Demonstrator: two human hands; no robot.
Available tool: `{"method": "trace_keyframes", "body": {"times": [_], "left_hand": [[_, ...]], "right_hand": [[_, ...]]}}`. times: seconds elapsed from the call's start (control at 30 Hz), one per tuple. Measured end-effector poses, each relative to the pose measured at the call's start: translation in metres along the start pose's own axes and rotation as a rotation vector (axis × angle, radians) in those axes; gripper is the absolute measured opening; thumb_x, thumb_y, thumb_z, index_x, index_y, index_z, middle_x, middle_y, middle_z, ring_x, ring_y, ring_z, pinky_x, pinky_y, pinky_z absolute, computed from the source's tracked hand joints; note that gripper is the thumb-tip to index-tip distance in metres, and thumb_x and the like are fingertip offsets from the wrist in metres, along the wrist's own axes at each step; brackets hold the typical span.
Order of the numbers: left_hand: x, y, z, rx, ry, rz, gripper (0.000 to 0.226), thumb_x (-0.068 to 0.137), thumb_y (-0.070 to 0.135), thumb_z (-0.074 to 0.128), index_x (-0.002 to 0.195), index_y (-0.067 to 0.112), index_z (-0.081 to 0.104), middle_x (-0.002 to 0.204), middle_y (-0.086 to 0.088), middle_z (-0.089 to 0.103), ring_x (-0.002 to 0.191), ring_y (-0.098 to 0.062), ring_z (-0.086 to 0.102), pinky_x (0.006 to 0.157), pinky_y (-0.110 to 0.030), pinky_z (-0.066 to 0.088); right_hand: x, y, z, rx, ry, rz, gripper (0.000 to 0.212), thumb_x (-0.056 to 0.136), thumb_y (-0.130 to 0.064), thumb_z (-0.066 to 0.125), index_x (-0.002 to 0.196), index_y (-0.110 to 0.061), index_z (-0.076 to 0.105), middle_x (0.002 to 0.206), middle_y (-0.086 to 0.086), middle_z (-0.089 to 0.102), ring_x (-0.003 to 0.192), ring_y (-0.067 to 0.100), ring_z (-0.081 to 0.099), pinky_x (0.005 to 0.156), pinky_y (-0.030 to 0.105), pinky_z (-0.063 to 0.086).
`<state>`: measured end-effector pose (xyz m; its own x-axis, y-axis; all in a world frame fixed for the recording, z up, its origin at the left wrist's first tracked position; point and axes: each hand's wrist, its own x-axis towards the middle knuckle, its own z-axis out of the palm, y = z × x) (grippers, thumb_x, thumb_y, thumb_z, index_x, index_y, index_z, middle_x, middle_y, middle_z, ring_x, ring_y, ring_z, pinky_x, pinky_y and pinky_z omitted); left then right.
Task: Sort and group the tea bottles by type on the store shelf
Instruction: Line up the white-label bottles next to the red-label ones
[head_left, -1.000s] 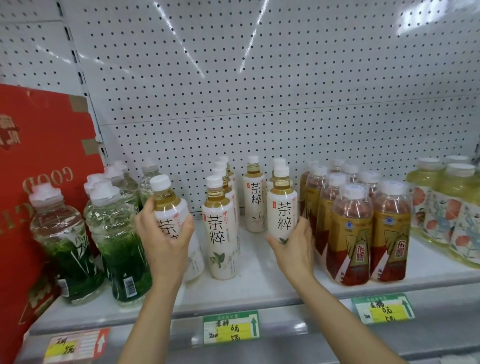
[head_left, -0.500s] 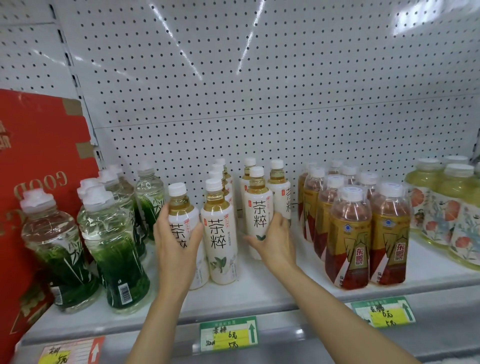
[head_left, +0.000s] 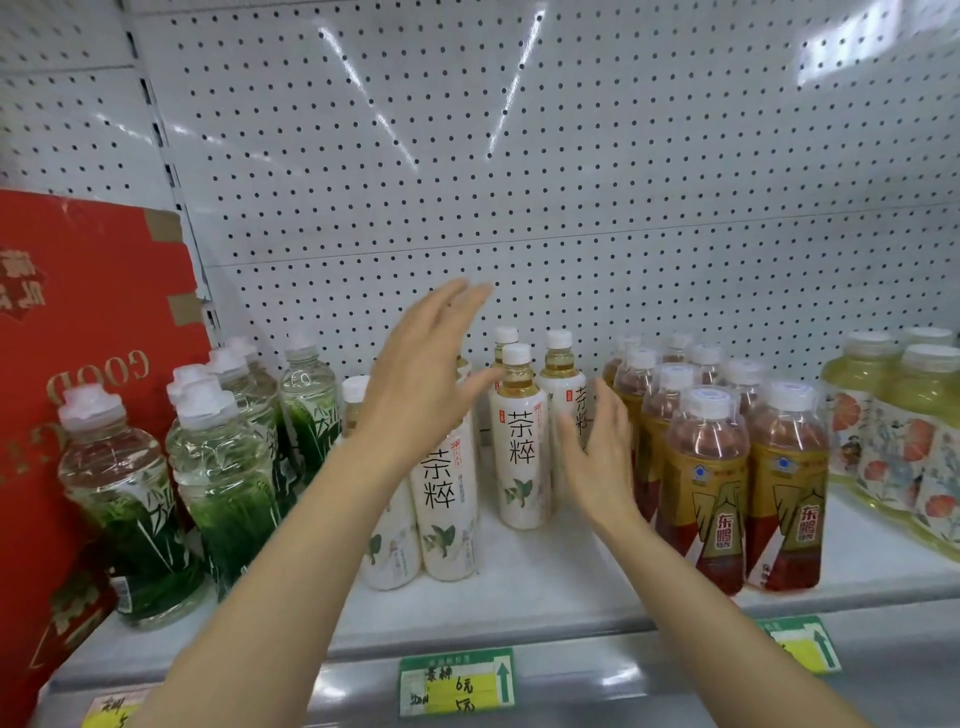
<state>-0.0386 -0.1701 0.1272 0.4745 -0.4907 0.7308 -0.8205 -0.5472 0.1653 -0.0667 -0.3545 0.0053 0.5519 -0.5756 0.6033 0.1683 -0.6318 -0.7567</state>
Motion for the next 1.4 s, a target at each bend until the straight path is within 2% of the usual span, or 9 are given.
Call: {"method": "trace_keyframes", "body": {"times": [0.13,0.2,0.33,0.5,0.7,0.9,1.0,1.23,1.4], "left_hand": [[0.074,0.013,0.026,0.246,-0.529,0.039,0.082,0.083,0.043,0.077,0.153,0.029,0.035,0.156,0.003,0.038,0.141,-0.022,0.039,0.107,-0.041,0.041],[0.09,0.012,0.041,0.222,-0.641,-0.001,0.071,0.082,0.039,0.079,0.145,0.023,0.049,0.144,-0.003,0.052,0.129,-0.025,0.05,0.099,-0.036,0.044],[0.099,0.006,0.053,0.152,-0.59,0.014,0.044,0.079,0.028,0.084,0.119,0.015,0.07,0.102,0.002,0.057,0.099,-0.021,0.056,0.078,-0.027,0.04],[0.111,-0.007,0.067,0.177,-0.536,-0.018,0.042,0.079,0.025,0.083,0.118,0.016,0.07,0.124,-0.002,0.063,0.114,-0.022,0.057,0.088,-0.029,0.045],[0.122,-0.014,0.076,0.188,-0.541,-0.052,0.042,0.078,0.027,0.084,0.116,0.017,0.069,0.121,-0.004,0.061,0.111,-0.025,0.058,0.088,-0.033,0.047],[0.12,-0.012,0.082,0.348,-0.592,-0.018,0.039,0.092,0.021,0.068,0.129,0.017,0.056,0.127,-0.008,0.06,0.11,-0.027,0.058,0.083,-0.035,0.046],[0.106,-0.007,0.056,0.398,-0.406,-0.029,0.048,0.096,0.029,0.06,0.141,0.021,0.047,0.135,-0.005,0.057,0.115,-0.027,0.058,0.08,-0.036,0.043],[-0.039,-0.037,0.002,-0.105,0.394,-0.388,0.057,0.094,0.035,0.062,0.146,0.023,0.039,0.148,0.002,0.044,0.138,-0.017,0.04,0.109,-0.035,0.034],[-0.114,-0.047,0.046,-0.357,0.264,-0.679,0.078,0.096,0.045,0.056,0.158,0.023,0.014,0.16,0.0,0.025,0.145,-0.022,0.033,0.116,-0.049,0.033]], "right_hand": [[0.005,0.01,0.006,0.023,-0.062,0.115,0.06,0.105,-0.026,0.04,0.157,-0.018,0.012,0.164,0.002,0.015,0.151,0.017,0.012,0.122,0.038,0.014],[0.007,0.014,0.008,0.046,-0.097,0.2,0.067,0.102,-0.021,0.047,0.158,-0.017,0.011,0.163,0.003,0.019,0.15,0.019,0.017,0.121,0.04,0.018],[0.015,0.02,0.006,0.156,-0.159,0.318,0.065,0.09,-0.011,0.065,0.146,-0.015,0.034,0.125,-0.005,0.054,0.114,0.011,0.049,0.095,0.03,0.04],[0.028,0.019,0.018,-0.067,-0.197,0.384,0.052,0.089,-0.01,0.067,0.134,-0.006,0.04,0.131,0.01,0.054,0.118,0.026,0.055,0.093,0.035,0.046],[0.003,0.006,0.009,-0.274,-0.219,0.355,0.049,0.092,-0.019,0.065,0.131,-0.006,0.037,0.131,0.013,0.054,0.117,0.029,0.056,0.081,0.034,0.044],[-0.028,0.008,0.018,-0.219,-0.232,0.253,0.063,0.083,-0.031,0.075,0.13,-0.014,0.037,0.13,0.007,0.05,0.12,0.026,0.052,0.096,0.043,0.051],[-0.028,0.008,0.026,-0.219,-0.221,0.232,0.067,0.08,-0.036,0.077,0.131,-0.016,0.038,0.132,0.006,0.049,0.12,0.026,0.052,0.094,0.048,0.052],[-0.019,0.009,0.039,-0.248,-0.198,0.214,0.063,0.08,-0.039,0.076,0.126,-0.014,0.041,0.128,0.007,0.054,0.121,0.028,0.051,0.091,0.049,0.052],[-0.015,0.006,0.047,-0.277,-0.192,0.189,0.059,0.083,-0.039,0.073,0.124,-0.011,0.042,0.126,0.008,0.056,0.117,0.029,0.05,0.088,0.046,0.05]]}}
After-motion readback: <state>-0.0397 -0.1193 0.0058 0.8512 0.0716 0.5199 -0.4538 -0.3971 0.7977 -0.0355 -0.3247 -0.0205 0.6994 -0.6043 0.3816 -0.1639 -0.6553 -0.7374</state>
